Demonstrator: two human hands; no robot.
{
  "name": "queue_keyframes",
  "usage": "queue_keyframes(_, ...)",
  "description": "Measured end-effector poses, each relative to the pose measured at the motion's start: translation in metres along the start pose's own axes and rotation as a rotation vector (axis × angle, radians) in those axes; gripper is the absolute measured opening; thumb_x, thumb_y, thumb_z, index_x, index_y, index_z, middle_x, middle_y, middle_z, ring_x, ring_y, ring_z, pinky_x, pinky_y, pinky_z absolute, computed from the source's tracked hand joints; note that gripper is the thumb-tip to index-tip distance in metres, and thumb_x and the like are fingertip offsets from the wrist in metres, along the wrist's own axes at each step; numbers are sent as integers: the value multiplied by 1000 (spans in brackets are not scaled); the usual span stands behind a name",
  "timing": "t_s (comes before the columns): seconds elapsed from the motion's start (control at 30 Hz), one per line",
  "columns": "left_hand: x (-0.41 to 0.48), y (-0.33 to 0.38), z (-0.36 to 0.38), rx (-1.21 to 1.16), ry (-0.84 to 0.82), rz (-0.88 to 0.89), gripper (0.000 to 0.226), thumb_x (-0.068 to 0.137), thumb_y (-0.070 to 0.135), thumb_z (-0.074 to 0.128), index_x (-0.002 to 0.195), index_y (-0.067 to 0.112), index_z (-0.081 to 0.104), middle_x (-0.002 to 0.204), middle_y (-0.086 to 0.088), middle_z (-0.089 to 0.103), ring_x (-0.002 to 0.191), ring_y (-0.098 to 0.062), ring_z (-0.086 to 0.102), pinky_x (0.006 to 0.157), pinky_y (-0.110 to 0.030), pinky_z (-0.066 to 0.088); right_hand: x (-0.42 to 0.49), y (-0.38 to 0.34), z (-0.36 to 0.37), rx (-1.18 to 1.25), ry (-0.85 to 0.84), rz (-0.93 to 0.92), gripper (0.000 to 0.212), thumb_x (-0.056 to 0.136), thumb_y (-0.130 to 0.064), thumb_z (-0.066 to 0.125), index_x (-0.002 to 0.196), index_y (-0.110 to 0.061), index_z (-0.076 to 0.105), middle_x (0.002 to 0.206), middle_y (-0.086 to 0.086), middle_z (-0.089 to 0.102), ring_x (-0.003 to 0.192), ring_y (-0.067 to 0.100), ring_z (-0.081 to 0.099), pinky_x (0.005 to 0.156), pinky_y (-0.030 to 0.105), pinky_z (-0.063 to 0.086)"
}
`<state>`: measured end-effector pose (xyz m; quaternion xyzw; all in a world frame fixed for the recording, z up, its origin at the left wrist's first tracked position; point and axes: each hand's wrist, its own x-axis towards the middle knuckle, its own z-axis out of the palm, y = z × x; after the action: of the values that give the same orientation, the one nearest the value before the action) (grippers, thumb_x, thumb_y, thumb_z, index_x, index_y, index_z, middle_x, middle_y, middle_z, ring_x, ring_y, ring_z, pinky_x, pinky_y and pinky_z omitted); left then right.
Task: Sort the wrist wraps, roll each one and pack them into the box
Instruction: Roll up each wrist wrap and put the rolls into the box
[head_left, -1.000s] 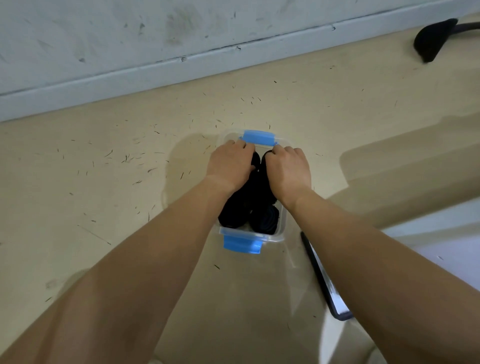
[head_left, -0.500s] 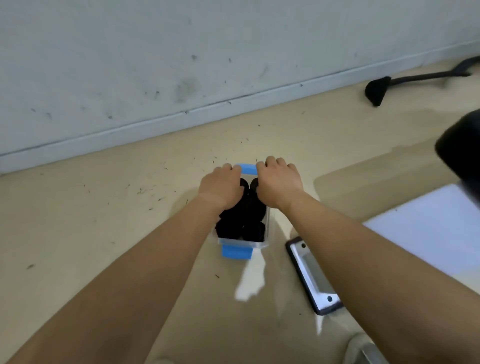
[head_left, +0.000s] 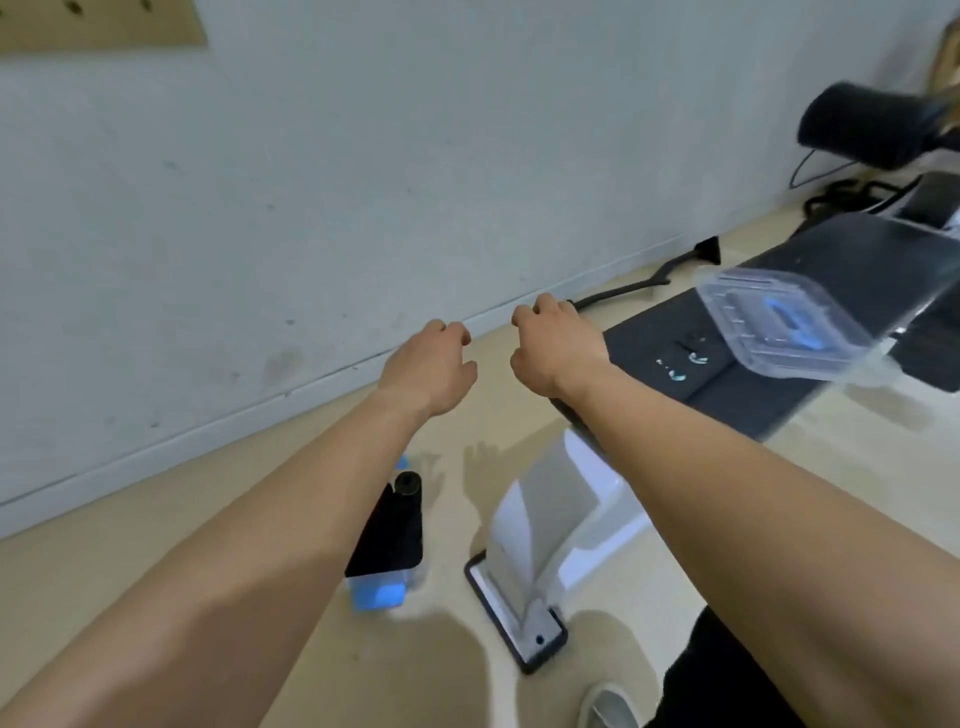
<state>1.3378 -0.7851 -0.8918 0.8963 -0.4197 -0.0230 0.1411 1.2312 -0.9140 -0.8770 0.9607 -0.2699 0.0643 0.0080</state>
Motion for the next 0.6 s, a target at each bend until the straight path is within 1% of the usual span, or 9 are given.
queue_keyframes(0.1,15,59,-7,-18,30,89,45,102,31,54,145,18,50,143,-6,52,128,-28,55,102,-42,48,-14,61,-27,3,51,83,41,95,-24,50,135,-14,50,133,13,49,123,34,49,97,45,45)
queue_keyframes(0.2,31,117,-4,-43,26,177,43,101,30,54,143,20,51,141,-5,53,127,-29,56,100,-42,49,-29,125,-43,1,56,194,44,96,-26,50,137,-12,48,137,15,48,127,36,47,98,47,43)
queue_keyframes(0.3,46,171,11,-91,-17,273,41,98,29,58,138,25,56,135,-4,59,124,-28,57,100,-42,50,-44,188,-42,26,40,338,49,96,-31,52,141,-11,47,143,15,46,131,37,45,100,49,43)
queue_keyframes(0.4,57,221,38,-79,-61,412,42,94,32,64,136,30,59,129,-4,64,122,-29,58,100,-44,50,-62,243,-27,87,-13,451,50,97,-34,51,144,-18,48,148,13,44,134,37,44,106,49,43)
queue_keyframes(0.5,59,261,72,13,-92,502,48,94,38,65,140,36,55,133,-5,58,126,-30,50,103,-46,46,-78,272,-3,109,-74,414,48,91,-27,54,140,-26,52,144,9,47,132,34,45,107,48,42)
queue_keyframes(0.6,57,280,98,49,-74,478,44,97,36,63,140,32,54,134,-7,53,125,-30,48,101,-44,44,-85,280,18,128,-6,357,47,87,-21,59,134,-25,53,138,8,50,125,34,46,102,48,45)
